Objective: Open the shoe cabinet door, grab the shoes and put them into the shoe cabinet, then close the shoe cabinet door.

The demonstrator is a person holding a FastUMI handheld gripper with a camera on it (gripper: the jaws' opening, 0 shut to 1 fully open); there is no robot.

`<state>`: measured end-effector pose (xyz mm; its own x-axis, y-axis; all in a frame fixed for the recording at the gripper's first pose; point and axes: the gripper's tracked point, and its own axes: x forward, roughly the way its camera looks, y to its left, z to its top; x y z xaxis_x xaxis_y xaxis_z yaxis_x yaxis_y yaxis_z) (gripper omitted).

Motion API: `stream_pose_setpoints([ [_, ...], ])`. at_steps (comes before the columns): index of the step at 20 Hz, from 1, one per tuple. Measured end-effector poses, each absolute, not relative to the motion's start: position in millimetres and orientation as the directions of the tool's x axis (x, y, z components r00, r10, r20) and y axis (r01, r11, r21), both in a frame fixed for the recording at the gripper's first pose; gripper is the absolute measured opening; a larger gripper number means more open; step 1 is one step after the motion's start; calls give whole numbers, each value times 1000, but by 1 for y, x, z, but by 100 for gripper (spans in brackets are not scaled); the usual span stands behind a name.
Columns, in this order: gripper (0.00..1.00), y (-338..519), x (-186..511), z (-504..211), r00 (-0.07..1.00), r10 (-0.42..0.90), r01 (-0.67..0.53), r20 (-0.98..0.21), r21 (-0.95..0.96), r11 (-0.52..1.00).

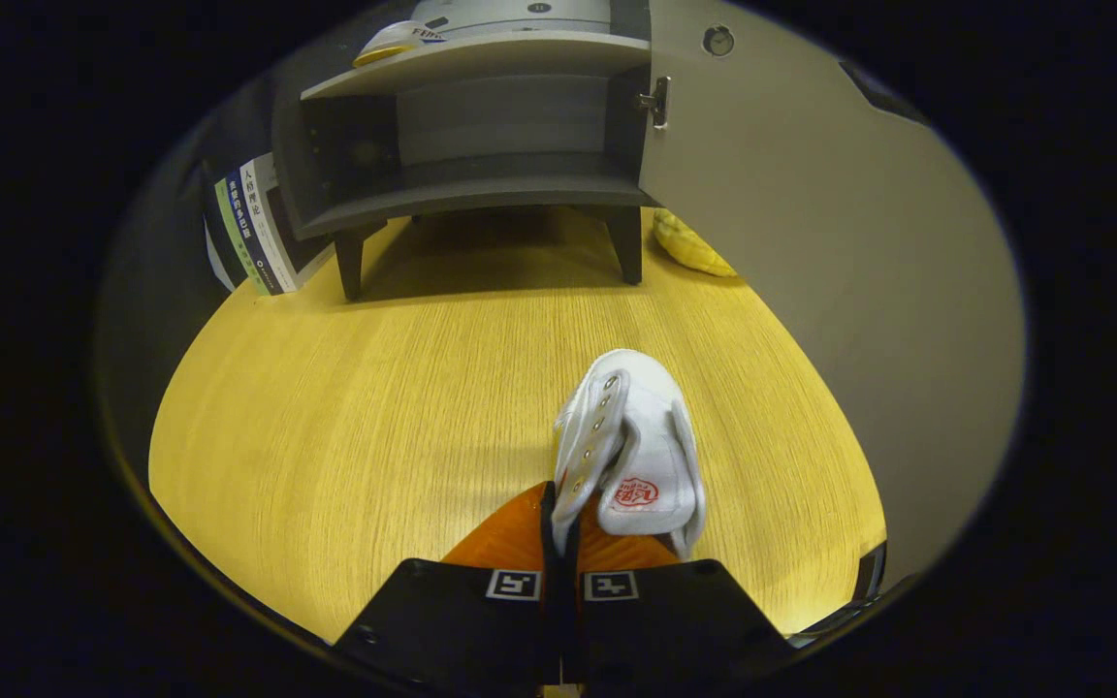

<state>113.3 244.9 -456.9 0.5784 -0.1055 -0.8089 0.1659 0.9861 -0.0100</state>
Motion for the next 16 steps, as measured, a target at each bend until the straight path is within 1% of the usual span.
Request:
stream_pose_setpoints([
  [2, 2, 250, 111, -443, 581, -98, 158, -808, -6, 987],
  [5, 2, 258, 115, -409, 622, -92, 120, -778, -22, 993],
  [7, 2, 265, 119, -383, 647, -60, 114, -760, 20, 993],
  [11, 2, 272, 135, -317, 711, -51, 76, -702, 4, 997],
  [14, 2, 281, 153, -268, 745, -23, 54, -667, 26, 998],
  [16, 2, 282, 168, -234, 779, -28, 31, -627, -7, 999],
])
